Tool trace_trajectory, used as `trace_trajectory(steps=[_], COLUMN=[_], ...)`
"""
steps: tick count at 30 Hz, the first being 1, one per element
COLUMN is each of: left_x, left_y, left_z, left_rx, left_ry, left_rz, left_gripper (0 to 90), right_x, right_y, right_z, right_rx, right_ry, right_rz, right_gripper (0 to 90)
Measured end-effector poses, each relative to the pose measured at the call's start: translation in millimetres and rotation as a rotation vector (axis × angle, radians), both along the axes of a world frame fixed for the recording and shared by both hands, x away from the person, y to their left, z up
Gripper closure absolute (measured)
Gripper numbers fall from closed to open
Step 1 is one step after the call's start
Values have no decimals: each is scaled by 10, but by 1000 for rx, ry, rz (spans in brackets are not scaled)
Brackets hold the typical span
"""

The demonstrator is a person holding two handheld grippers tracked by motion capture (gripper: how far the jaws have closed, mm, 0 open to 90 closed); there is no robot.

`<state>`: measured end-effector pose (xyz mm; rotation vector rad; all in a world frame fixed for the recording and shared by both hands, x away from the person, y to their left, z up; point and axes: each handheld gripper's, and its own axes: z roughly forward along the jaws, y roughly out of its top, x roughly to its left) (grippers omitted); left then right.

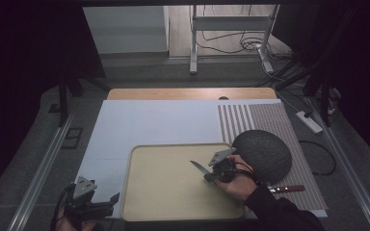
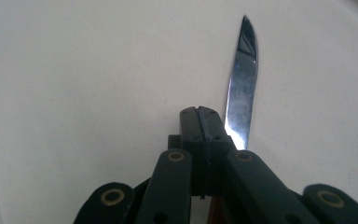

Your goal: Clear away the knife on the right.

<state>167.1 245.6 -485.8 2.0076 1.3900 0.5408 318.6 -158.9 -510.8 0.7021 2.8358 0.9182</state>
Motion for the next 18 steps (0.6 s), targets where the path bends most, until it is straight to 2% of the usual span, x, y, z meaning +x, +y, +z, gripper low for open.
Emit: trace_trajectory(steps=[3,11,18], left_x=[0,-1,-1], left_y=[-3,-4,-10], left_z=[0,1,2], left_rx=[3,5,9], left_ry=[0,0,0], left_rz=[-2,-6,-7], left_gripper=[56,56,56], right_x=[34,89,136], right_y=[-39,-191,-438], right_z=[-11,2,16], right_rx=[5,3,11], right_ry=[18,30,52], right_rz=[-18,-71,-131], right_gripper=[900,900,900])
